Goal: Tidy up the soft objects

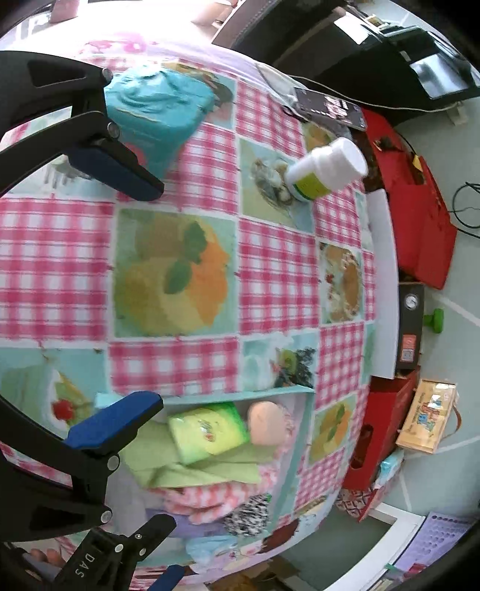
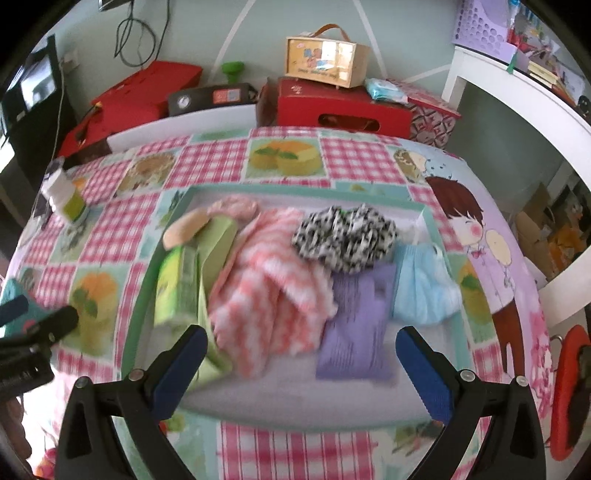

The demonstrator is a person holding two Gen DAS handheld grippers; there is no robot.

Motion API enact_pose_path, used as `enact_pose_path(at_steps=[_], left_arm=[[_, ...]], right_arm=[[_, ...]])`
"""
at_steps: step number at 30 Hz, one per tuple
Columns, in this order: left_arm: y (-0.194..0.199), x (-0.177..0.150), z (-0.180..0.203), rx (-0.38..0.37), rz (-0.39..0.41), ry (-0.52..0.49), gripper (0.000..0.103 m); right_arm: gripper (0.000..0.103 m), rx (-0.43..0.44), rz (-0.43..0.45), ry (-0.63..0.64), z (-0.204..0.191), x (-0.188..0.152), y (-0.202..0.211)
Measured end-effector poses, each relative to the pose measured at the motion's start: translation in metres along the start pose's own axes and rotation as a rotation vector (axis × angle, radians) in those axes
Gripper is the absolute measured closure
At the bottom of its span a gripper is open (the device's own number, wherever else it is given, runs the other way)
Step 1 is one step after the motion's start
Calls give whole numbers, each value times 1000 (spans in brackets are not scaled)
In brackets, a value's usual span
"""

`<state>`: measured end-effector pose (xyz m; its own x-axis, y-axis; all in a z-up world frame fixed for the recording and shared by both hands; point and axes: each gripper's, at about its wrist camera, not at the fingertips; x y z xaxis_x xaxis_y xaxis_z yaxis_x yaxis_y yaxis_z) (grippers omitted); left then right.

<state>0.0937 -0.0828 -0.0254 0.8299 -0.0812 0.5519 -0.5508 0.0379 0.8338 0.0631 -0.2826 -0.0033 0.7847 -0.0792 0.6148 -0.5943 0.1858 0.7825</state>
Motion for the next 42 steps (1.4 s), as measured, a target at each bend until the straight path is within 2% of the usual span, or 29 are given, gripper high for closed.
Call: enact_pose_path(at_steps=[10, 15, 27, 42], left_arm=[[17, -42, -27, 38, -7, 31, 1], [27, -58, -40, 60, -6, 47, 1], [55, -73, -61, 165, 66, 24, 1], [63, -82, -60, 156, 69, 8, 1]], right_arm=[[0, -11, -52, 44, -14, -30, 19], [0, -13, -47, 50, -21, -37, 31], [0, 0, -12, 89, -43, -50, 49], [0, 9, -1, 113, -54, -53, 61]])
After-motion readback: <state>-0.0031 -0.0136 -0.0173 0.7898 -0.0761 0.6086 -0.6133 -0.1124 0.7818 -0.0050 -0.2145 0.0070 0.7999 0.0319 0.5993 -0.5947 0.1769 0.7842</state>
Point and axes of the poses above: each gripper's, at about its wrist camera, not at the fingertips, and y roughly against the way its jaws point, z to its right, x to its top, and after that the axes turned 8 degrees about z, right-handed
